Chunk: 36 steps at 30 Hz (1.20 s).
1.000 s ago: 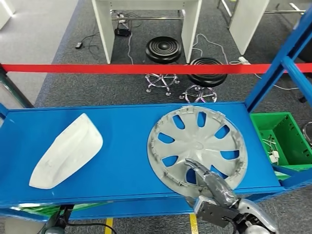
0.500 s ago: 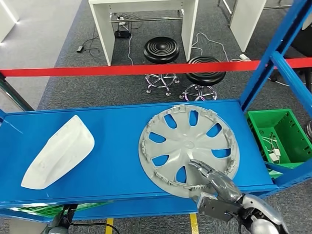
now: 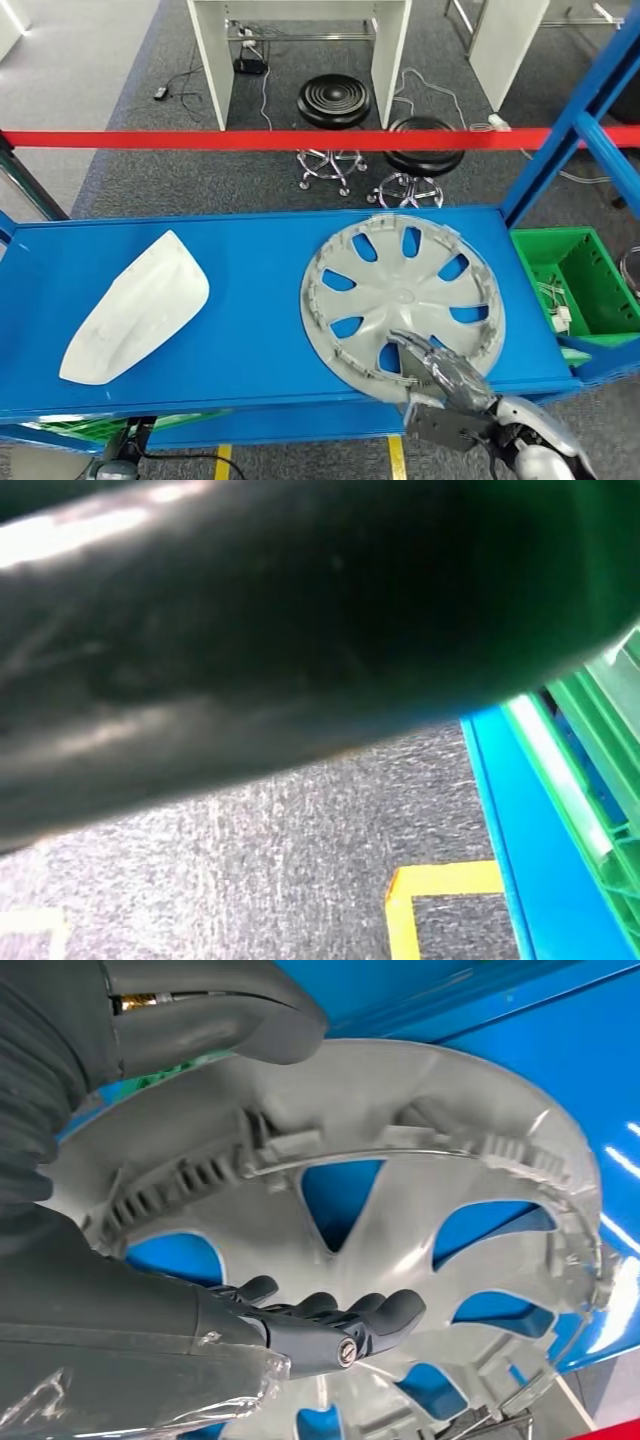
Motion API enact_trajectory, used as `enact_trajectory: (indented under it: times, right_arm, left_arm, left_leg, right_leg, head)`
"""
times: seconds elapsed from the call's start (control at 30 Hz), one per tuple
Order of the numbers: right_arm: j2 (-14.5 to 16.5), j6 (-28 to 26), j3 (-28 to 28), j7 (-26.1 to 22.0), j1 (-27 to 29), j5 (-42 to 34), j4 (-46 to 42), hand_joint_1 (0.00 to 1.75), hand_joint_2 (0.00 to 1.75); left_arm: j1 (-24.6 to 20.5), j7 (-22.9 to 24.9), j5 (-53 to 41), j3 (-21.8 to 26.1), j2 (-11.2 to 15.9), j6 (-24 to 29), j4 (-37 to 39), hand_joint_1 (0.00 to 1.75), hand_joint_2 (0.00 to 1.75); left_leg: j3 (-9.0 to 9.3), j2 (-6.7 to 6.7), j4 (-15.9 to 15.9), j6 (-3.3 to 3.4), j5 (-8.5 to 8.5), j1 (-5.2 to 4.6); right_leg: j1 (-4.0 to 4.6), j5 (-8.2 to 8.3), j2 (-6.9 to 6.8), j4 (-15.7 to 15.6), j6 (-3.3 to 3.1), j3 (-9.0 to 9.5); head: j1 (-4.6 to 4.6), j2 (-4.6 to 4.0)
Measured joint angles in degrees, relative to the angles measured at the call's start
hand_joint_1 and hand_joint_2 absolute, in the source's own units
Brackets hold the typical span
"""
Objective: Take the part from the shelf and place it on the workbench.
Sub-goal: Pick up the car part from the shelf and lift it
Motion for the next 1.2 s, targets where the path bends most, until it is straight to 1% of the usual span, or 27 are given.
enact_trajectory:
  times: [0.07, 0.1, 0.13, 0.17, 0.2, 0.23, 0.3, 0.33, 0.4, 0.47, 0.5, 0.53, 0.6, 0.63, 0.67, 0.7, 0.77, 0.8, 0.83, 0.93, 0.97, 1.0, 1.03, 1.1, 1.13, 1.17, 1.2]
  right_arm:
    - [-0.2, 0.1, 0.2, 0.2, -0.2, 0.0, 0.1, 0.59, 1.75]
    - [-0.3, 0.1, 0.3, 0.3, -0.2, 0.0, 0.2, 0.77, 1.75]
    - [-0.3, 0.2, 0.4, 0.3, -0.2, 0.0, 0.3, 0.97, 1.75]
    - [-0.3, 0.2, 0.6, 0.3, -0.2, 0.0, 0.4, 1.12, 1.75]
    - [-0.4, 0.2, 0.6, 0.3, -0.3, 0.0, 0.4, 1.23, 1.75]
    - [-0.4, 0.2, 0.7, 0.3, -0.3, 0.0, 0.5, 1.33, 1.75]
    - [-0.5, 0.2, 0.8, 0.3, -0.6, 0.0, 0.5, 1.34, 1.75]
    - [-0.5, 0.2, 0.8, 0.3, -0.7, 0.0, 0.5, 1.36, 1.75]
    - [-0.5, 0.1, 0.9, 0.3, -0.9, 0.0, 0.5, 1.46, 1.75]
    - [-0.5, 0.1, 1.1, 0.2, -1.1, 0.0, 0.5, 1.62, 1.75]
    - [-0.5, 0.1, 1.1, 0.2, -1.3, 0.0, 0.5, 1.68, 1.75]
    - [-0.5, 0.1, 1.2, 0.2, -1.4, 0.0, 0.5, 1.72, 1.75]
    - [-0.5, 0.1, 1.3, 0.2, -1.4, 0.0, 0.5, 1.75, 1.75]
    - [-0.5, 0.2, 1.3, 0.3, -1.4, -0.1, 0.5, 1.75, 1.75]
    - [-0.5, 0.2, 1.3, 0.4, -1.4, -0.1, 0.5, 1.75, 1.75]
    - [-0.5, 0.2, 1.3, 0.4, -1.5, -0.1, 0.5, 1.75, 1.75]
    - [-0.6, 0.3, 1.3, 0.6, -1.5, -0.2, 0.5, 1.75, 1.75]
    - [-0.7, 0.4, 1.3, 0.6, -1.5, -0.4, 0.6, 1.75, 1.75]
    - [-0.8, 0.4, 1.4, 0.6, -1.5, -0.6, 0.6, 1.75, 1.75]
    - [-1.1, 0.5, 1.5, 0.7, -1.5, -1.0, 0.6, 1.75, 1.75]
    - [-1.2, 0.6, 1.6, 0.8, -1.4, -1.0, 0.7, 1.75, 1.75]
    - [-1.3, 0.6, 1.6, 0.8, -1.4, -1.0, 0.7, 1.75, 1.75]
    - [-1.4, 0.6, 1.6, 0.8, -1.4, -1.0, 0.8, 1.75, 1.75]
    - [-1.4, 0.6, 1.7, 0.8, -1.3, -1.0, 0.9, 1.75, 1.75]
    - [-1.4, 0.6, 1.7, 0.8, -1.3, -1.0, 1.0, 1.75, 1.75]
    - [-1.4, 0.7, 1.8, 0.8, -1.2, -1.0, 1.0, 1.75, 1.75]
    - [-1.4, 0.7, 1.9, 0.8, -1.2, -1.0, 1.1, 1.75, 1.75]
  left_arm:
    - [0.1, 0.0, 0.0, 0.0, -0.1, 0.0, 0.0, 0.00, 0.00]
    - [0.1, 0.0, 0.0, 0.0, -0.1, 0.0, 0.0, 0.00, 0.00]
    - [0.1, 0.0, 0.0, 0.0, -0.1, 0.0, 0.0, 0.00, 0.00]
    - [0.1, 0.0, 0.0, 0.0, -0.1, 0.0, 0.0, 0.00, 0.00]
    - [0.1, 0.0, 0.0, 0.0, -0.1, 0.0, 0.0, 0.00, 0.00]
    - [0.1, 0.0, 0.0, 0.0, -0.1, 0.0, 0.0, 0.00, 0.00]
    - [0.1, 0.0, 0.0, 0.0, -0.1, 0.0, 0.0, 0.00, 0.00]
    - [0.1, 0.0, 0.0, 0.0, -0.1, 0.0, 0.0, 0.00, 0.00]
    - [0.1, 0.0, 0.1, 0.0, -0.1, 0.1, 0.0, 0.00, 0.00]
    - [0.0, 0.0, 0.1, 0.0, -0.2, 0.1, 0.0, 0.00, 0.00]
    - [0.0, 0.0, 0.1, 0.0, -0.2, 0.1, 0.0, 0.00, 0.00]
    - [0.0, 0.0, 0.1, 0.0, -0.2, 0.1, 0.0, 0.00, 0.00]
    - [0.0, 0.0, 0.1, 0.0, -0.2, 0.1, 0.0, 0.00, 0.00]
    - [0.0, 0.0, 0.1, 0.0, -0.2, 0.1, 0.0, 0.00, 0.00]
    - [0.1, 0.0, 0.1, 0.0, -0.2, 0.1, 0.0, 0.00, 0.00]
    - [0.1, 0.0, 0.1, 0.0, -0.2, 0.1, 0.0, 0.00, 0.00]
    - [0.1, 0.0, 0.1, 0.0, -0.2, 0.1, 0.0, 0.00, 0.00]
    - [0.0, 0.0, 0.1, 0.0, -0.2, 0.1, 0.0, 0.00, 0.00]
    - [0.0, 0.0, 0.1, 0.0, -0.2, 0.1, 0.0, 0.00, 0.00]
    - [0.0, 0.0, 0.0, 0.0, -0.2, 0.1, 0.0, 0.00, 0.00]
    - [0.1, 0.0, 0.0, 0.0, -0.2, 0.1, 0.0, 0.00, 0.00]
    - [0.1, 0.0, 0.0, 0.0, -0.2, 0.2, 0.0, 0.00, 0.00]
    - [0.1, 0.0, 0.0, 0.0, -0.2, 0.2, 0.0, 0.00, 0.00]
    - [0.1, 0.0, 0.0, 0.0, -0.2, 0.2, 0.0, 0.00, 0.00]
    - [0.2, 0.0, 0.0, 0.0, -0.2, 0.2, 0.0, 0.00, 0.00]
    - [0.2, 0.0, 0.0, 0.0, -0.2, 0.2, 0.0, 0.00, 0.00]
    - [0.2, 0.0, 0.0, 0.0, -0.2, 0.2, 0.0, 0.00, 0.00]
  left_leg:
    - [0.00, 0.05, 0.0, 0.30, -0.02, -0.01]
    - [0.00, 0.06, 0.0, 0.32, -0.04, -0.02]
    - [0.03, 0.06, 0.0, 0.32, -0.06, -0.02]
    - [0.08, 0.04, 0.1, 0.30, -0.08, 0.01]
    - [0.18, 0.01, 0.1, 0.21, -0.14, 0.06]
    - [0.31, -0.03, 0.1, 0.04, -0.25, 0.11]
    - [0.32, -0.14, 0.3, -0.53, -0.43, -0.04]
    - [0.24, -0.18, 0.3, -0.84, -0.42, -0.15]
    - [0.12, -0.20, 0.3, -1.36, -0.29, -0.20]
    - [-0.25, -0.11, 1.3, -1.85, -1.24, -0.12]
    - [-1.09, -0.05, 3.3, -2.08, -2.54, -0.11]
    - [-2.53, 0.01, 6.5, -2.27, -4.33, -0.12]
    - [-6.13, 0.03, 14.1, -2.42, -7.56, -0.14]
    - [-7.28, 0.03, 16.4, -2.40, -7.97, -0.15]
    - [-7.48, 0.03, 16.6, -2.33, -7.21, -0.14]
    - [-6.61, 0.04, 14.5, -2.24, -5.47, -0.13]
    - [-3.10, 0.06, 7.0, -2.09, -1.48, -0.13]
    - [-1.63, 0.03, 3.8, -1.96, -0.45, -0.13]
    - [-0.82, -0.01, 1.9, -1.83, -0.10, -0.16]
    - [-0.68, -0.10, 0.9, -1.01, -0.26, -0.12]
    - [-0.65, -0.08, 0.9, -0.64, -0.20, -0.03]
    - [-0.62, -0.06, 0.8, -0.29, -0.13, 0.08]
    - [-0.60, -0.03, 0.8, 0.00, -0.11, 0.12]
    - [-0.60, -0.01, 0.8, 0.32, -0.17, 0.00]
    - [-0.58, 0.00, 0.8, 0.37, -0.20, -0.06]
    - [-0.52, -0.01, 0.8, 0.40, -0.23, -0.10]
    - [-0.40, -0.03, 0.8, 0.37, -0.27, -0.11]
  right_leg:
    - [-0.11, -3.60, -0.08, 7.7, 0.48, -3.60]
    - [-0.16, -4.69, -0.09, 11.0, 0.62, -5.19]
    - [-0.19, -4.72, -0.09, 12.5, 0.70, -5.95]
    - [-0.23, -3.69, -0.09, 11.7, 0.74, -5.66]
    - [-0.31, -1.80, -0.10, 8.8, 0.76, -4.24]
    - [-0.43, 0.22, -0.10, 4.6, 0.80, -2.22]
    - [-0.49, 2.29, 0.00, -2.0, 0.65, 1.29]
    - [-0.47, 2.37, 0.10, -3.3, 0.41, 1.99]
    - [-0.37, 2.21, 0.27, -3.5, -0.37, 2.06]
    - [-0.44, 2.30, 0.26, -3.6, -1.11, 2.11]
    - [-0.52, 2.36, 0.21, -3.7, -1.47, 2.15]
    - [-0.55, 2.38, 0.15, -3.7, -1.73, 2.16]
    - [-0.51, 2.36, 0.04, -3.7, -1.98, 2.14]
    - [-0.50, 2.34, 0.02, -3.7, -2.02, 2.15]
    - [-0.50, 2.33, 0.02, -3.7, -2.03, 2.18]
    - [-0.52, 2.31, 0.04, -3.7, -2.03, 2.24]
    - [-0.43, 2.20, 0.08, -3.6, -1.80, 2.36]
    - [-0.31, 2.14, 0.12, -3.5, -1.58, 2.28]
    - [-0.18, 2.13, 0.15, -3.4, -1.30, 2.16]
    - [-0.13, 2.21, 0.17, -3.6, -0.49, 1.91]
    - [-0.17, 1.76, 0.10, -3.1, -0.22, 1.64]
    - [-0.20, 0.69, 0.03, -1.5, 0.04, 0.83]
    - [-0.24, -0.95, -0.05, 1.5, 0.28, -0.63]
    - [-0.29, -4.44, -0.10, 9.5, 0.58, -4.38]
    - [-0.30, -5.16, -0.10, 12.3, 0.63, -5.77]
    - [-0.30, -4.73, -0.10, 12.9, 0.62, -6.15]
    - [-0.32, -3.20, -0.11, 11.1, 0.56, -5.34]
  head:
    - [0.33, 0.00]
    - [0.32, 0.00]
    - [0.33, 0.00]
    - [0.33, 0.00]
    - [0.33, 0.00]
    - [0.34, 0.00]
    - [0.34, 0.00]
    - [0.30, 0.00]
    - [0.15, 0.00]
    - [-0.02, 0.00]
    - [-0.13, 0.00]
    - [-0.28, 0.00]
    - [-0.41, 0.00]
    - [-0.44, 0.00]
    - [-0.43, 0.00]
    - [-0.43, 0.00]
    - [-0.44, 0.00]
    - [-0.42, 0.00]
    - [-0.41, 0.00]
    - [-0.43, 0.00]
    - [-0.34, 0.00]
    - [-0.22, 0.00]
    - [-0.13, 0.00]
    - [-0.02, 0.00]
    - [-0.02, 0.00]
    - [-0.02, 0.00]
    - [-0.03, 0.00]
